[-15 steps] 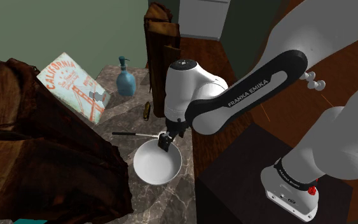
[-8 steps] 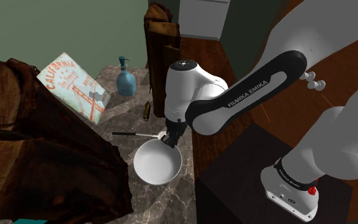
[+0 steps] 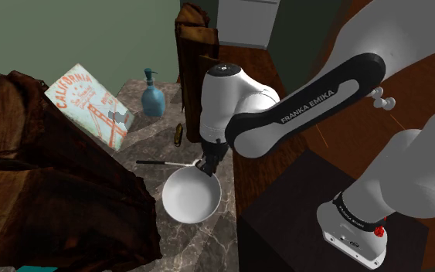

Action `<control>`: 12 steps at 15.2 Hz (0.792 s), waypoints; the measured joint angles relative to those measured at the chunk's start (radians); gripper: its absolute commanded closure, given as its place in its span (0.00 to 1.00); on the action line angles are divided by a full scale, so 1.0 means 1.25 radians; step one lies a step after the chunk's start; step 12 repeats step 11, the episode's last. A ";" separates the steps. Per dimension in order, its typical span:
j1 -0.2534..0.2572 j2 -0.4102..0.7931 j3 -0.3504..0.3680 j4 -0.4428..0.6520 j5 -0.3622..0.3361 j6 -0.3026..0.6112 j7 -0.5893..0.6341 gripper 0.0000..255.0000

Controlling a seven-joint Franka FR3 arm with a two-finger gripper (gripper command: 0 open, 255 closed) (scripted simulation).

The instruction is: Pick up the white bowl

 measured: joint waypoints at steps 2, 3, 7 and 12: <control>0.001 -0.019 0.000 0.006 0.011 -0.024 -0.006 1.00; 0.000 -0.027 -0.001 0.011 0.014 -0.036 -0.009 1.00; 0.001 -0.061 -0.004 0.026 0.030 -0.083 -0.020 1.00; 0.003 -0.088 -0.006 0.040 0.041 -0.122 -0.025 1.00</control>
